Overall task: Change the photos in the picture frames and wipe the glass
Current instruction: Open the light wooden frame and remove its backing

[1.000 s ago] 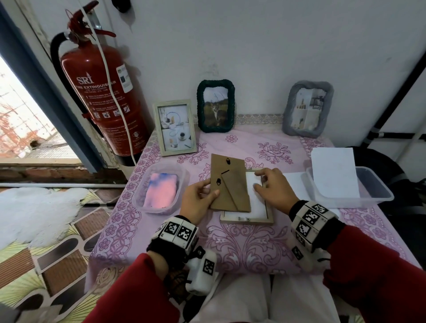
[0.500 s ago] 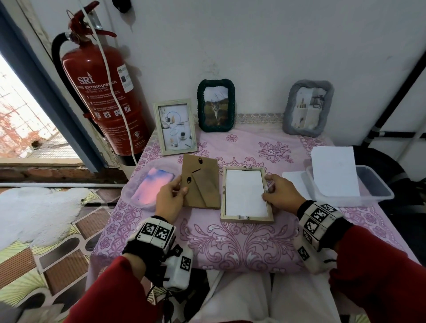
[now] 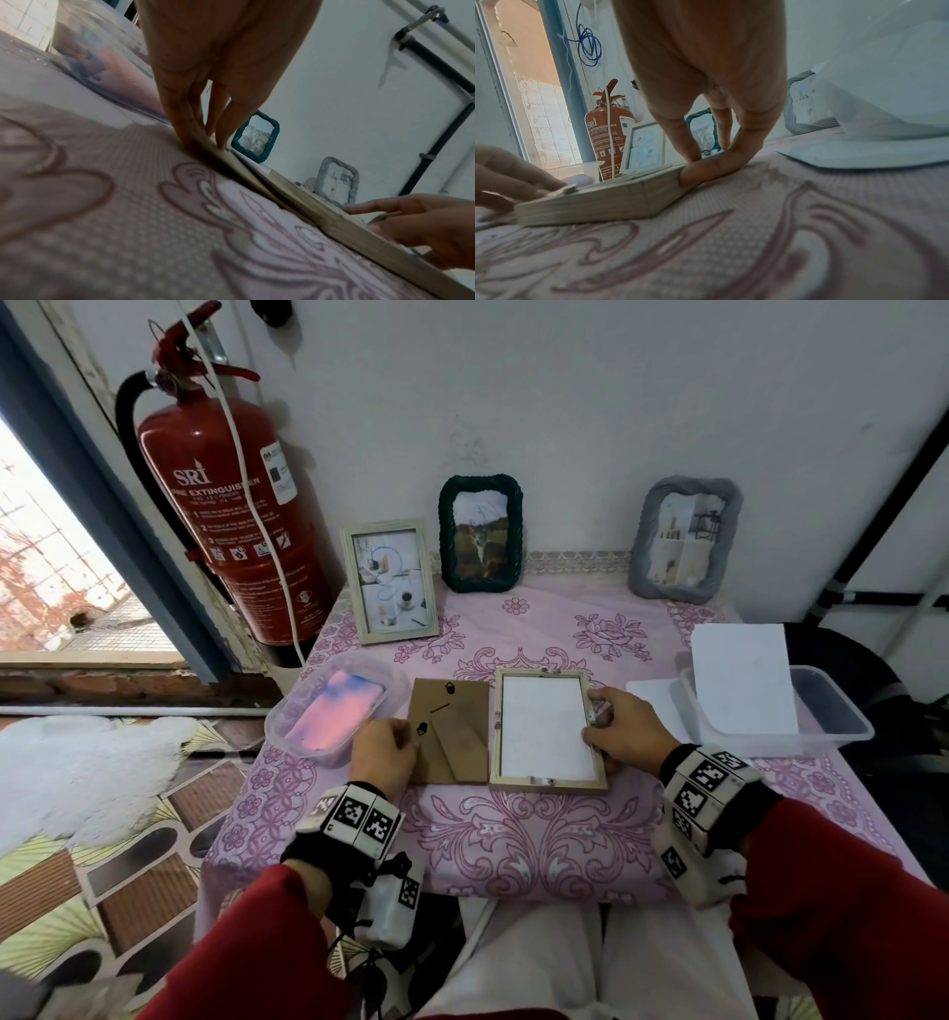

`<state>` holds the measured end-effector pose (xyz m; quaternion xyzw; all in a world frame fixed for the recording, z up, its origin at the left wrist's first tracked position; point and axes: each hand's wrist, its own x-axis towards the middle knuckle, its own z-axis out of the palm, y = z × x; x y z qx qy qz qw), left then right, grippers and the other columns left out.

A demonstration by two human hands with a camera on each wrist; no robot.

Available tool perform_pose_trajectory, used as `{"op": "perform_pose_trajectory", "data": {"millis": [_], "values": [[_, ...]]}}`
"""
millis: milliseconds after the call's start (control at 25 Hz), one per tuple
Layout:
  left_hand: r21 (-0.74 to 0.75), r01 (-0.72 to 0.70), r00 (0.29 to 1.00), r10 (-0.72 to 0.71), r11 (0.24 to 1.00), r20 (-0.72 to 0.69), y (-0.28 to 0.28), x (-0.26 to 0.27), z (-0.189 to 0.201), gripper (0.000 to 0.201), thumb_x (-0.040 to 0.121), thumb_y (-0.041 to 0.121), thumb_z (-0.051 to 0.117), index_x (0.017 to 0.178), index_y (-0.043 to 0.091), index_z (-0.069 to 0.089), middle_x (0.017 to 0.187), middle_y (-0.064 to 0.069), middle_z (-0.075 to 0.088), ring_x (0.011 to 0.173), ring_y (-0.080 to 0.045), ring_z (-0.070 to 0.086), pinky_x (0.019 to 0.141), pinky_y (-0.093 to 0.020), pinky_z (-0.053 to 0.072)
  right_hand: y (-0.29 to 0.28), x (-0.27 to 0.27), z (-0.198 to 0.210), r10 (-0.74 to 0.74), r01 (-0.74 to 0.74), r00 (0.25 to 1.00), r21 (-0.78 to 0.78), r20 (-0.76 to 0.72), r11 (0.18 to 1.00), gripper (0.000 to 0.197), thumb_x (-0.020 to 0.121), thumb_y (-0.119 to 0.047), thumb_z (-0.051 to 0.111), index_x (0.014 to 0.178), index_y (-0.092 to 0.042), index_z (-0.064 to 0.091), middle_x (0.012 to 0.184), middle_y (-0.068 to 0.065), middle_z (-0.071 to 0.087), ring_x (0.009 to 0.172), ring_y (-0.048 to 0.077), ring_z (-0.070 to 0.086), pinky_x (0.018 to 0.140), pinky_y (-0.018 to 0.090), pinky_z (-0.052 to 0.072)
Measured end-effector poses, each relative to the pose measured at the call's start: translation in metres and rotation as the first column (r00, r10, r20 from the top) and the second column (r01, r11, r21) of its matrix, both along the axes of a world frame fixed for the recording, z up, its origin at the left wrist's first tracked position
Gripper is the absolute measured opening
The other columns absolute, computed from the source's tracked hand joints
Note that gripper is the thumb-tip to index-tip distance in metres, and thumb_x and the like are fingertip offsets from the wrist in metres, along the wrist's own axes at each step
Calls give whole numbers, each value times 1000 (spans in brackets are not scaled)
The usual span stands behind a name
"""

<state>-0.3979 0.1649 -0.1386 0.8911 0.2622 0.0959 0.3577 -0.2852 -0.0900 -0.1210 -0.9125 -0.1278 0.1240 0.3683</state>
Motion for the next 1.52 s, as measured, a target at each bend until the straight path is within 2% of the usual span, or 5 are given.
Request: {"op": "perform_pose_trajectory", "data": {"millis": [200, 360, 800, 1160, 1520], "values": [[129, 222, 975, -223, 966, -13, -12, 0, 1, 37, 90, 10, 53, 127, 7, 55, 132, -13, 51, 122, -26, 48, 102, -24, 31, -1, 0, -2, 25, -25, 999, -1, 26, 1000, 50, 81, -1, 61, 129, -1, 50, 86, 1, 55, 91, 15, 49, 82, 22, 39], [55, 448, 882, -431, 892, -193, -18, 3, -1, 59, 92, 34, 54, 145, 18, 31, 157, -4, 18, 146, -20, 12, 119, -33, 13, -2, 0, -4, 29, -28, 998, -3, 61, 1000, 42, 80, 1, 60, 122, 0, 56, 65, -9, 52, 82, 18, 52, 62, 15, 32], [194, 523, 850, -524, 830, -51, -40, 37, 17, 58, 83, 43, 64, 130, 14, 48, 128, -2, 56, 120, -20, 50, 99, -28, 38, -6, 3, -10, 71, -73, 990, 12, 122, 997, 38, 79, 0, 63, 117, 3, 59, 62, -13, 49, 71, 16, 51, 57, 15, 30], [278, 778, 607, -562, 563, -562, -47, 82, 27, 115, 60, 66, 71, 149, 20, 13, 158, 0, 10, 147, -24, 1, 117, -48, -4, -10, 5, -11, 104, -108, 985, 20, 138, 994, 42, 78, -3, 67, 119, 2, 59, 66, -19, 46, 82, 15, 51, 62, 14, 29], [302, 830, 540, -542, 469, -644, -41, 85, 24, 127, 57, 77, 63, 149, 22, -4, 159, 2, -2, 145, -21, -15, 110, -55, -15, -10, 9, -15, 97, -101, 991, 37, 97, 994, 49, 79, -8, 69, 126, -2, 55, 68, -15, 49, 84, 15, 52, 65, 12, 30]]}}
